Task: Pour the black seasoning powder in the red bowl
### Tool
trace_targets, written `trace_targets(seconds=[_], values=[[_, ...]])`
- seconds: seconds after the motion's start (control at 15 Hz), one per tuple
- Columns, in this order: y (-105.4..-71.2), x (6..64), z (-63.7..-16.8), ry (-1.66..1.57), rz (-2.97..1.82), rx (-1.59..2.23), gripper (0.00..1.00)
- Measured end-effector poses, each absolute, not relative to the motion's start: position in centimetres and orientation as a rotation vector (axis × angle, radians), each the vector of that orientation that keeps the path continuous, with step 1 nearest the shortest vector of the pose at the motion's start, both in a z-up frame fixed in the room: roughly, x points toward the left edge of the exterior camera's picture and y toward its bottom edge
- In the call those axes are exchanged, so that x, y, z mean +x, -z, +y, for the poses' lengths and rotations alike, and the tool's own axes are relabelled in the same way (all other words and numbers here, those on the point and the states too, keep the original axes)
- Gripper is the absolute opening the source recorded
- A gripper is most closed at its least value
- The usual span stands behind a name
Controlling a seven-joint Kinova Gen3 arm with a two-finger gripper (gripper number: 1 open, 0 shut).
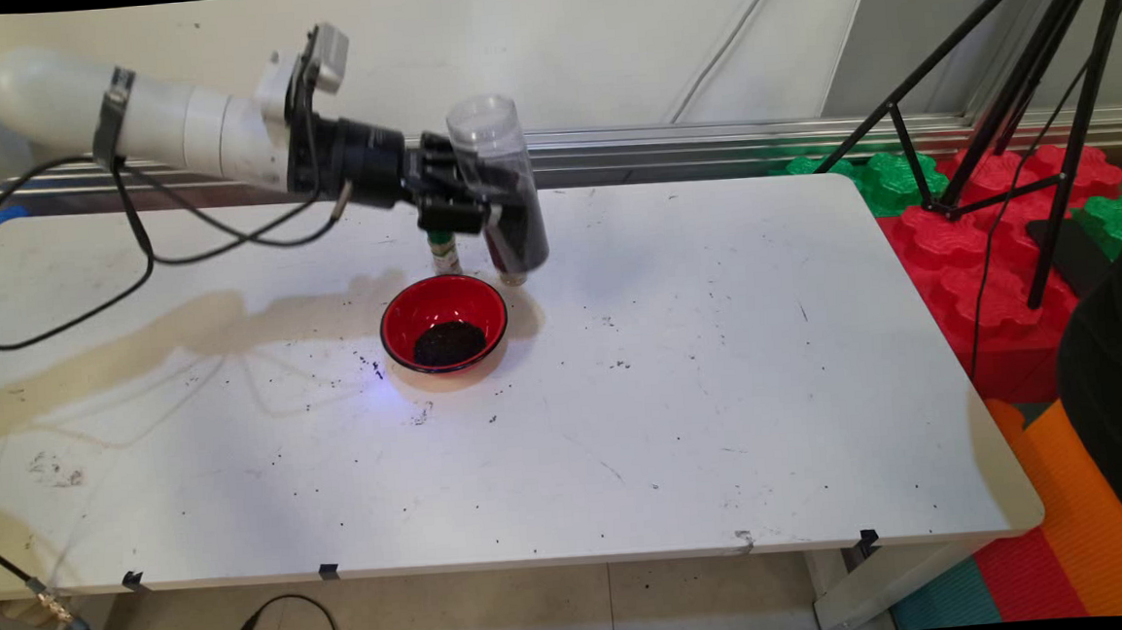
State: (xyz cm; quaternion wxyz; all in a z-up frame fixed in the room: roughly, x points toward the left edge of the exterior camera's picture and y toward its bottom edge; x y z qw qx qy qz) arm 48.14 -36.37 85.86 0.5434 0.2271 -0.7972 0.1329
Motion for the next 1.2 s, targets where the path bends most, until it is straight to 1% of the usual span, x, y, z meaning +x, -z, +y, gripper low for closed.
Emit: trace_targets(seconds=[0.53,1.2], values=[[-87.9,50.3,-39.1,-0.420,-1.891,0.582,0.00],[-88.4,52.8,-41.7,-0.577,-1.947,0.543,0.00]])
